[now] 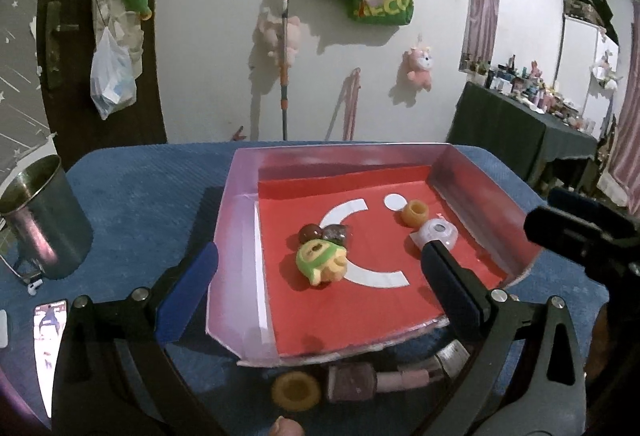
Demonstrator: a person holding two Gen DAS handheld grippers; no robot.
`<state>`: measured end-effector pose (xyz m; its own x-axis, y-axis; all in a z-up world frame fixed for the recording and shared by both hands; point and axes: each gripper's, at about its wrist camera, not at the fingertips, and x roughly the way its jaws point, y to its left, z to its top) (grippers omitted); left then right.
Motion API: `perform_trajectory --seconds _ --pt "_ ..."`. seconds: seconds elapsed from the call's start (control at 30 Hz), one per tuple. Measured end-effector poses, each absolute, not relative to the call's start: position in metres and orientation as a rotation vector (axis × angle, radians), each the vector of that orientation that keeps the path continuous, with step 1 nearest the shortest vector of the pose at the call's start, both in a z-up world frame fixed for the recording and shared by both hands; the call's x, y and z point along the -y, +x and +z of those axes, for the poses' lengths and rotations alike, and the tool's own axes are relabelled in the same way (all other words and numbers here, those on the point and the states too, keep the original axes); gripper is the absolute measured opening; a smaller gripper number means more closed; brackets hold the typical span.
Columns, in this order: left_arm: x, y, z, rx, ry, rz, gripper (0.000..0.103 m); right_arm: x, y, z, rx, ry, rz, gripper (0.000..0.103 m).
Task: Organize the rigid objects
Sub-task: 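Withdraw both tools from the box toward the items on the table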
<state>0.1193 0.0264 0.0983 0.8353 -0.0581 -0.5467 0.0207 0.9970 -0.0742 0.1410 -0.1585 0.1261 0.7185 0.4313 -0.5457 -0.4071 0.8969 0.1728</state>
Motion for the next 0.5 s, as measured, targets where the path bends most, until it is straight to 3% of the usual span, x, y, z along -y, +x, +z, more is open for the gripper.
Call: perform_trajectory --seconds 0.5 --pt "-0.015 0.084 0.093 -0.565 -0.050 -0.025 0.103 0.157 0.091 0.133 -0.493 -0.032 0.365 0.103"
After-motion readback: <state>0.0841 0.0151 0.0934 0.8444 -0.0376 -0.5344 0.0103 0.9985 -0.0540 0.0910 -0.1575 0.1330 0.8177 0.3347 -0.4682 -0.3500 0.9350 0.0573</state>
